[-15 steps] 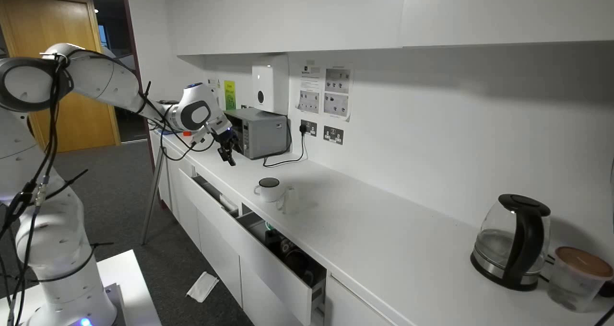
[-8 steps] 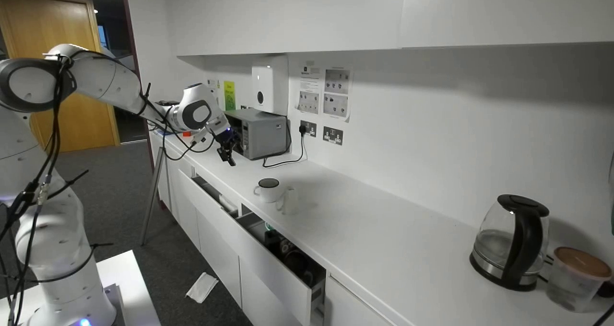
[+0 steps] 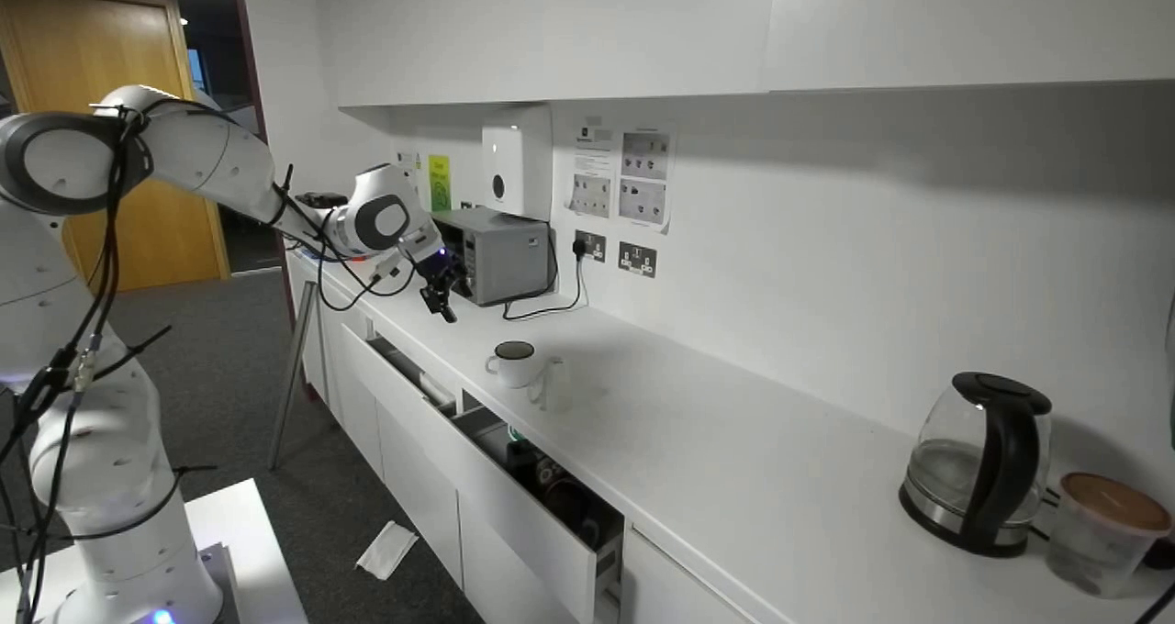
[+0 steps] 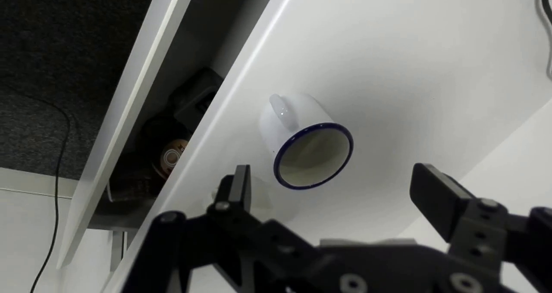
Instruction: Move the mug on the left to the left
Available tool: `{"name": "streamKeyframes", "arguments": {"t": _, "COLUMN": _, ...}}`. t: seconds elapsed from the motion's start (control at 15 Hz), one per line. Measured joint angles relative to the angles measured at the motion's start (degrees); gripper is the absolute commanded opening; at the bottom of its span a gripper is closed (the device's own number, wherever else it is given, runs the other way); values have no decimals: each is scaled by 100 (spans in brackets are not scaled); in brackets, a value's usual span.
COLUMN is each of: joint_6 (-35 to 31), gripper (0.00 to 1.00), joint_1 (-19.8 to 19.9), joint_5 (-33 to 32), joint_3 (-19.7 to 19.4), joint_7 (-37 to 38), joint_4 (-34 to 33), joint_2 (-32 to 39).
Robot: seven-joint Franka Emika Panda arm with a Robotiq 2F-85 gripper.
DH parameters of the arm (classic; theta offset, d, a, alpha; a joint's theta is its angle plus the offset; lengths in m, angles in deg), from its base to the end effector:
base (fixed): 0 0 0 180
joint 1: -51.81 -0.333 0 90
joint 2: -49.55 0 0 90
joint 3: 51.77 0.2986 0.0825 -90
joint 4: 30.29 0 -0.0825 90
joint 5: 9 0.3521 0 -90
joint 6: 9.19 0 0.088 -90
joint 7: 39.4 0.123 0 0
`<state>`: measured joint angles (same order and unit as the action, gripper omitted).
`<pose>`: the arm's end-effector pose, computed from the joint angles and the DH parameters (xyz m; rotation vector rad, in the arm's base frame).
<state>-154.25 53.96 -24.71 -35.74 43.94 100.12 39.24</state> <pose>0.4904 0.1258 0.4583 -2.5460 1.4145 -0.6939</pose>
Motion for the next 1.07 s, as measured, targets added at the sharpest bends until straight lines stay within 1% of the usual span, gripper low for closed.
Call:
{"name": "streamKeyframes", "arguments": {"t": 0.2, "joint_6": -2, "gripper": 100, "joint_1": 2, "joint_5": -432, "joint_3": -83, "joint_7": 324, "joint_4": -105, "joint_2": 169}}
{"name": "streamKeyframes", "arguments": {"t": 0.53, "joint_6": -1, "gripper": 100, "joint_1": -3, "joint_5": -1025, "joint_3": -243, "joint_7": 746, "joint_4": -475, "joint_2": 498}}
{"name": "streamKeyframes", "arguments": {"t": 0.8, "joint_6": 8, "gripper": 100, "joint_1": -46, "joint_5": -1093, "joint_3": -413, "joint_7": 772, "joint_4": -796, "joint_2": 760}}
{"name": "streamKeyframes", "arguments": {"t": 1.07, "joint_6": 150, "gripper": 100, "joint_1": -170, "joint_5": -994, "joint_3": -623, "joint_7": 733, "joint_4": -1045, "joint_2": 1035}}
